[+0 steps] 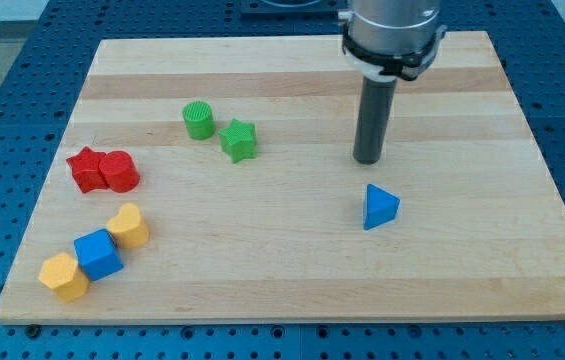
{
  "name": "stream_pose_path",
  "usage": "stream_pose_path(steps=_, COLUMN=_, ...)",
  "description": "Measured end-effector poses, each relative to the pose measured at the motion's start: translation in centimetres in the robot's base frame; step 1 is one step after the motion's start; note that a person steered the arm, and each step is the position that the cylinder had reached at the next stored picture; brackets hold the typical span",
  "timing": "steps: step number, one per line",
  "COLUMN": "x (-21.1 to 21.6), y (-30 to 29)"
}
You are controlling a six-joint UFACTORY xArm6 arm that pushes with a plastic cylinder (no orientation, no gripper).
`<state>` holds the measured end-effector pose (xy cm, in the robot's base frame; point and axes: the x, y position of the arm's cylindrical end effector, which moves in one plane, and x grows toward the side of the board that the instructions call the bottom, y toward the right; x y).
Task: Move the blue triangle to the right side of yellow heart
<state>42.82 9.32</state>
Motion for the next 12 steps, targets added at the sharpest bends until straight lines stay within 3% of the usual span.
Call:
stream_pose_path(steps=3, x=4.4, y=0.6)
stream_pose_path(steps=8, x=5.9, y=0.5)
stream_pose_path(steps=11, x=8.5, y=-3.6)
stream_pose_path(steps=12, x=6.5, y=-0.2)
